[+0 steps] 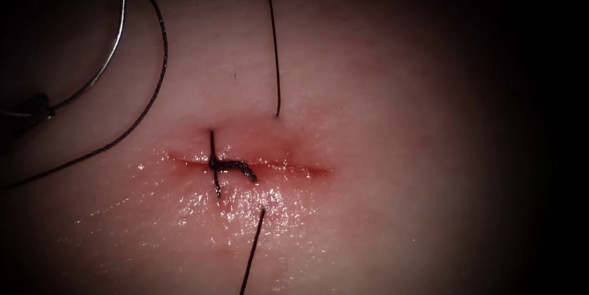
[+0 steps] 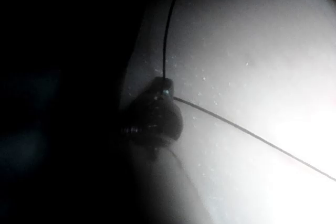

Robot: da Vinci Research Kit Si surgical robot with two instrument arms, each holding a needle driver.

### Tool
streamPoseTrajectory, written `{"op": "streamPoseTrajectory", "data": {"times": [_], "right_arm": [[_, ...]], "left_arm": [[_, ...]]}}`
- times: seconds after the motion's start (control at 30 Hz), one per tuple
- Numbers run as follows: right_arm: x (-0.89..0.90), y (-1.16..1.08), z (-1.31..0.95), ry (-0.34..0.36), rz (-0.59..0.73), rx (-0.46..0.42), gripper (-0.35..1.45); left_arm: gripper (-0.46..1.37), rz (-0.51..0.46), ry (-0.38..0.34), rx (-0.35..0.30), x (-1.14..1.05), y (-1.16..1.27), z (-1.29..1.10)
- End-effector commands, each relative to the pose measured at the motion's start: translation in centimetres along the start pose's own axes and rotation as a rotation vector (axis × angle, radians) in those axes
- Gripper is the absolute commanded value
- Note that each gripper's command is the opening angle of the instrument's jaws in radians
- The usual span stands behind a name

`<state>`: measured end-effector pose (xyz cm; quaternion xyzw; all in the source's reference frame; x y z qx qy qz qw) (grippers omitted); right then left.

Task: Wound Closure
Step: Pull the suture through the cut until a short length is left

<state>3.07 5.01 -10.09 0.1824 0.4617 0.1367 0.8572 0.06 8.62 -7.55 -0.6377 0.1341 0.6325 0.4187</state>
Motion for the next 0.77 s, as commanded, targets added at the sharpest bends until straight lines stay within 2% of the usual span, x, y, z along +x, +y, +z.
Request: {"op": "streamPoseTrajectory", "data": {"times": [0.03, 0.37, 0.77], "right_arm": [[-0.02, -0.02, 0.01, 0.001, 0.002, -0.003, -0.35], [0.07, -0.07, -0.04, 0.014, 0.007, -0.006, -0.35], [0.08, -0.04, -0.05, 0.023, 0.009, -0.013, -0.35]], "left_arm": [[-0.35, 0.0, 0.0, -0.002, 0.0, 0.0, 0.0], [-0.35, 0.0, 0.0, -0.002, 0.0, 0.0, 0.0], [-0.35, 0.007, 0.001, -0.001, -0.01, 0.01, -0.01]]}}
